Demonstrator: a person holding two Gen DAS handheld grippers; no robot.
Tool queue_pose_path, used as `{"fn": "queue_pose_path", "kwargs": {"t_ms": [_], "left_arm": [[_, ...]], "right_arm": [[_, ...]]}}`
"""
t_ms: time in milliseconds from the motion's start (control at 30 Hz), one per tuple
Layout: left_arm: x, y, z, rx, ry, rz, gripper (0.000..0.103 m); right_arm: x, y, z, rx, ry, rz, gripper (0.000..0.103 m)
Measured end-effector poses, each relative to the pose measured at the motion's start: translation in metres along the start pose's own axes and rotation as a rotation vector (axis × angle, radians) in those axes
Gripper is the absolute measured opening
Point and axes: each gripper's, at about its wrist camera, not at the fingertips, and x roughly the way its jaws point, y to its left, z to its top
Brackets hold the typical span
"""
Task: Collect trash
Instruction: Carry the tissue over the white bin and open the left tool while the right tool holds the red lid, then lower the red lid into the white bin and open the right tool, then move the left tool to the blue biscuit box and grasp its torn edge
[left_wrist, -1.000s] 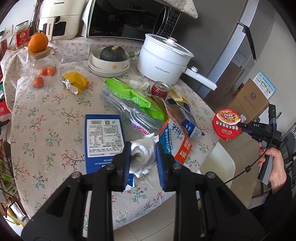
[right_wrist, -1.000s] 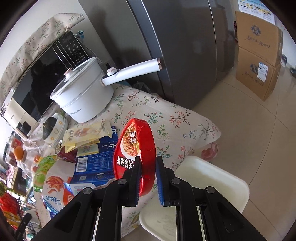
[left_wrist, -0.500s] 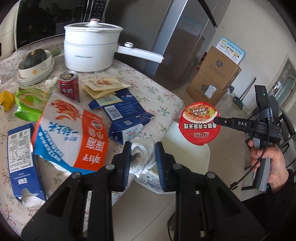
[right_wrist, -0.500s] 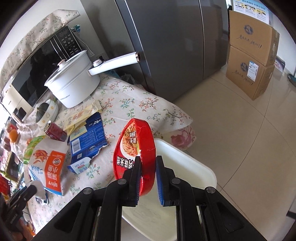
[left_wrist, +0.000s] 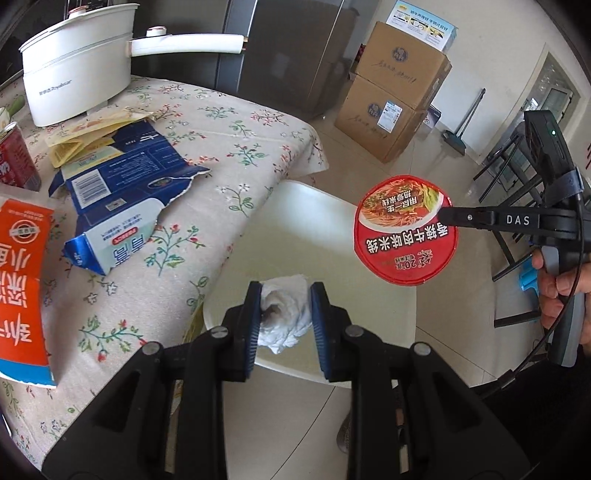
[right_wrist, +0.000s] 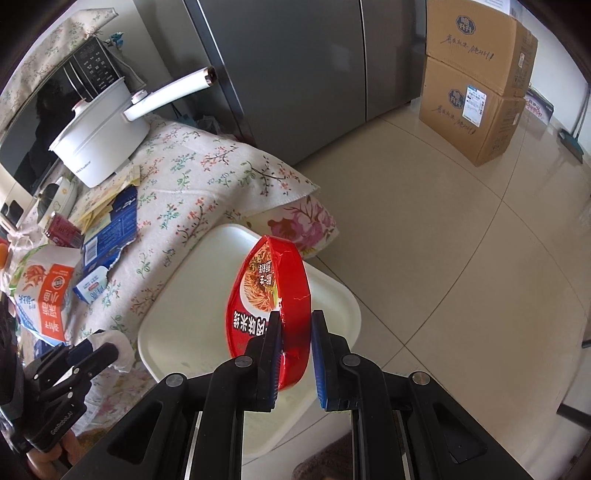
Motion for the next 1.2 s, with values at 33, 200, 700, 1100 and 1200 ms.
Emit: {"fn": "queue_pose_path", "kwargs": {"t_ms": [33,200,700,1100,1200], "left_arm": [[0.005,-0.003,-0.001,0.012,0.002,0.004,0.028],[0.024,-0.007,-0.003,0.045,0.001,0.022,0.029],[0.011,-0.015,-0.004,0.103,-0.036,0.121,0.08],[-0.006,-0.009,-0.005,0.086,-0.042,0.207,0.1],[-0.018,-0.004,-0.005,0.076,-0.057,0.227,0.102]], "right_arm": [[0.001,-0.002,-0.001,0.001,0.004,-0.003,0.016],[0.003,-0.006,-0.003,-0.001,0.013,-0.014,0.016],[0.011,0.0,-0.009,-0.035,0.037,-0.052,0.016],[0.0,0.004,-0.003,-0.01,0.002,-0.057,0.065],[-0.009,0.011,-0.001,-0.03,-0.027,-0.061,0.066]]}}
